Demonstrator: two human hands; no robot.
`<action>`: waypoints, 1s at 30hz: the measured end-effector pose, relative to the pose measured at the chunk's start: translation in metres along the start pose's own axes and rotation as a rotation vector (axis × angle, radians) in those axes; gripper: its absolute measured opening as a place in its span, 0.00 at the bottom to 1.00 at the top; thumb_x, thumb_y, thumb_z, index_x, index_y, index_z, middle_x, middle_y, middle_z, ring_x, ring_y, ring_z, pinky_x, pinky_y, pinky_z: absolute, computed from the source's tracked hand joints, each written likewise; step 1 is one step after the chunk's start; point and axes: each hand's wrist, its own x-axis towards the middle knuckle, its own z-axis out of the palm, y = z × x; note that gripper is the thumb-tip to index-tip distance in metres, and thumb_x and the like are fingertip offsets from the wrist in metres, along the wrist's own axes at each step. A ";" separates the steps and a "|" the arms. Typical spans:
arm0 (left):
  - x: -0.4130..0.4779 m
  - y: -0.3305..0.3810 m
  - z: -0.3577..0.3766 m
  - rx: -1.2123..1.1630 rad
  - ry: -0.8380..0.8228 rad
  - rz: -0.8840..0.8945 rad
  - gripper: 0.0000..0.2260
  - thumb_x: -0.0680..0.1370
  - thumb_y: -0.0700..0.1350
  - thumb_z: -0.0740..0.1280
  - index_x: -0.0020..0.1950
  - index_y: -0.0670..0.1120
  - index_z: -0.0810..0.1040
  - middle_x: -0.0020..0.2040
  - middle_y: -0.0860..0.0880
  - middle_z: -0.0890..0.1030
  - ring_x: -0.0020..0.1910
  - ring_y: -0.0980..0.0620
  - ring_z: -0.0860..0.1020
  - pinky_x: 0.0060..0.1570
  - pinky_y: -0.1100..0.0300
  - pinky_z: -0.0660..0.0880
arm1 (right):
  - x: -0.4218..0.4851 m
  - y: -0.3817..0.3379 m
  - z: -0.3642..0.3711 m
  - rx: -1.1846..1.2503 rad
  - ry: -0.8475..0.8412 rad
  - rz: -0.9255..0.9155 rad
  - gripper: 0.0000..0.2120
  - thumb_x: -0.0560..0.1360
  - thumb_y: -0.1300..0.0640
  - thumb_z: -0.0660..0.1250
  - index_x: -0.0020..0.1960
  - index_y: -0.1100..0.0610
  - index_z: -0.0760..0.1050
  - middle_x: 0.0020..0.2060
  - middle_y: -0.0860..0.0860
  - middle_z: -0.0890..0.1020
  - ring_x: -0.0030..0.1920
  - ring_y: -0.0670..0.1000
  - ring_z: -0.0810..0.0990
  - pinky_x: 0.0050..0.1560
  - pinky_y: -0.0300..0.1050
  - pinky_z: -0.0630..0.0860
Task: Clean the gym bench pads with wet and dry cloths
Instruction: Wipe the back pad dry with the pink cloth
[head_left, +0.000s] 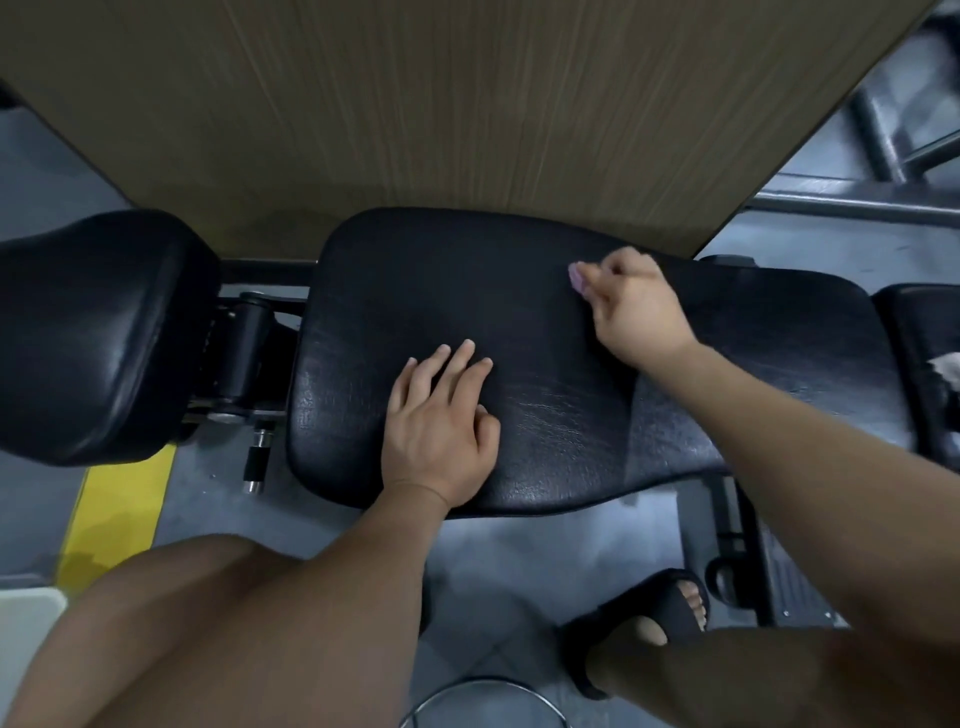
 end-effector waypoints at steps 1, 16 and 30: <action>0.000 0.000 -0.001 0.003 -0.006 -0.002 0.24 0.77 0.50 0.57 0.73 0.51 0.74 0.77 0.52 0.70 0.78 0.48 0.63 0.79 0.46 0.54 | -0.011 -0.003 -0.003 0.002 -0.003 0.005 0.08 0.78 0.63 0.67 0.53 0.57 0.83 0.45 0.56 0.77 0.43 0.61 0.76 0.44 0.54 0.80; 0.000 0.026 -0.015 0.045 -0.158 -0.066 0.22 0.79 0.45 0.60 0.74 0.47 0.69 0.80 0.48 0.62 0.79 0.45 0.57 0.79 0.40 0.50 | -0.181 -0.038 -0.055 0.087 -0.050 -0.204 0.05 0.81 0.61 0.67 0.54 0.57 0.80 0.42 0.51 0.71 0.39 0.53 0.69 0.36 0.49 0.75; 0.045 0.141 0.033 0.017 -0.119 0.005 0.21 0.83 0.52 0.56 0.77 0.52 0.65 0.82 0.47 0.58 0.82 0.44 0.51 0.79 0.37 0.46 | -0.213 0.033 -0.073 0.098 0.046 0.153 0.14 0.75 0.67 0.63 0.58 0.59 0.81 0.46 0.54 0.75 0.44 0.58 0.71 0.43 0.52 0.74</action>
